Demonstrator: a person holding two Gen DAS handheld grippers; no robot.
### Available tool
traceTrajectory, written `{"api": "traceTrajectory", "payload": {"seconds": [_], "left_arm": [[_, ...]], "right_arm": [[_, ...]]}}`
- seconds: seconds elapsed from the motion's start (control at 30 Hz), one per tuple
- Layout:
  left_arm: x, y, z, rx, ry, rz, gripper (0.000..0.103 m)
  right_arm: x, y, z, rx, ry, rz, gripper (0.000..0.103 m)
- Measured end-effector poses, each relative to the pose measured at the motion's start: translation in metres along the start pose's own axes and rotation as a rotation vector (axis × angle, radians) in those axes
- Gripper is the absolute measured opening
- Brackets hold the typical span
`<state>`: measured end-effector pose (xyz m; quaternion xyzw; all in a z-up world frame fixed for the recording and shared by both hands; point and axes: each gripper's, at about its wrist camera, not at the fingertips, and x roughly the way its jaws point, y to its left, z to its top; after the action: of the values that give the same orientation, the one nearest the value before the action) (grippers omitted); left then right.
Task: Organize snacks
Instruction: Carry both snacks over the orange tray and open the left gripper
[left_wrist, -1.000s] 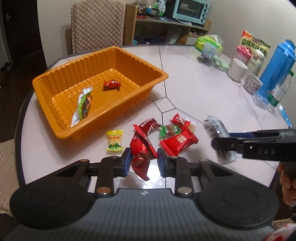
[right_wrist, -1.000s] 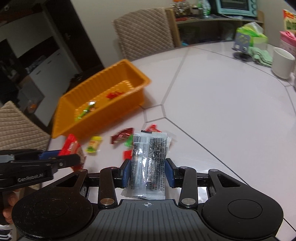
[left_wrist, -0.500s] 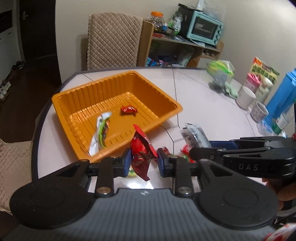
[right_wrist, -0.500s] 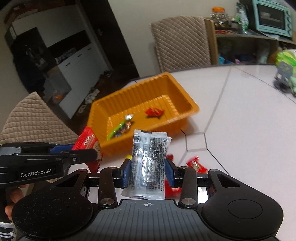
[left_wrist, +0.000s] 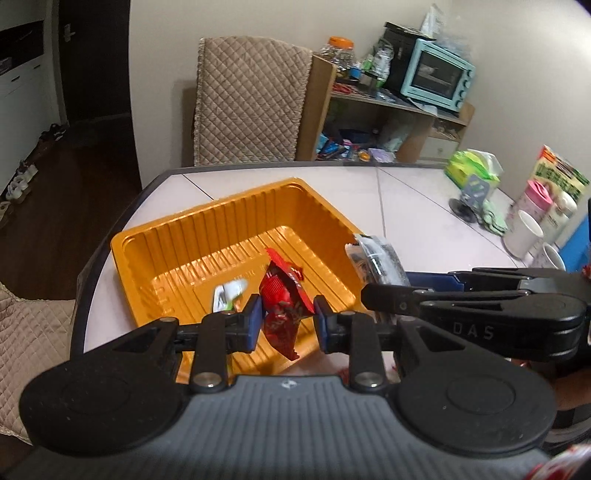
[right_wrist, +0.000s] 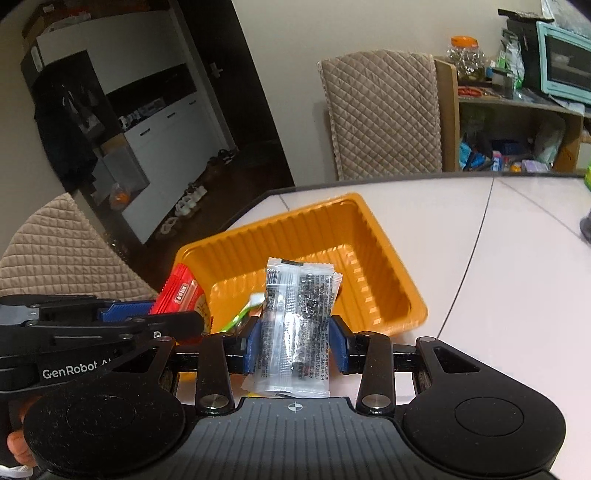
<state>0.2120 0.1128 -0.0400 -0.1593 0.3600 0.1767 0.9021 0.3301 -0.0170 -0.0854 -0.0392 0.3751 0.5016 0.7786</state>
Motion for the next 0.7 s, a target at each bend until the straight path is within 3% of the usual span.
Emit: {"api": "traceTrajectory", "payload": {"seconds": [0.27, 0.7], "left_arm": [[0.039, 0.009, 0.022, -0.047, 0.030, 0.037, 0.027], [0.090, 0.019, 0.031, -0.111, 0.106, 0.064, 0.027]], "right_arm": [[0.036, -0.015, 0.019, -0.028, 0.011, -0.020, 0.040], [0.084, -0.033, 0.025, -0.071, 0.062, -0.050, 0.040]]}}
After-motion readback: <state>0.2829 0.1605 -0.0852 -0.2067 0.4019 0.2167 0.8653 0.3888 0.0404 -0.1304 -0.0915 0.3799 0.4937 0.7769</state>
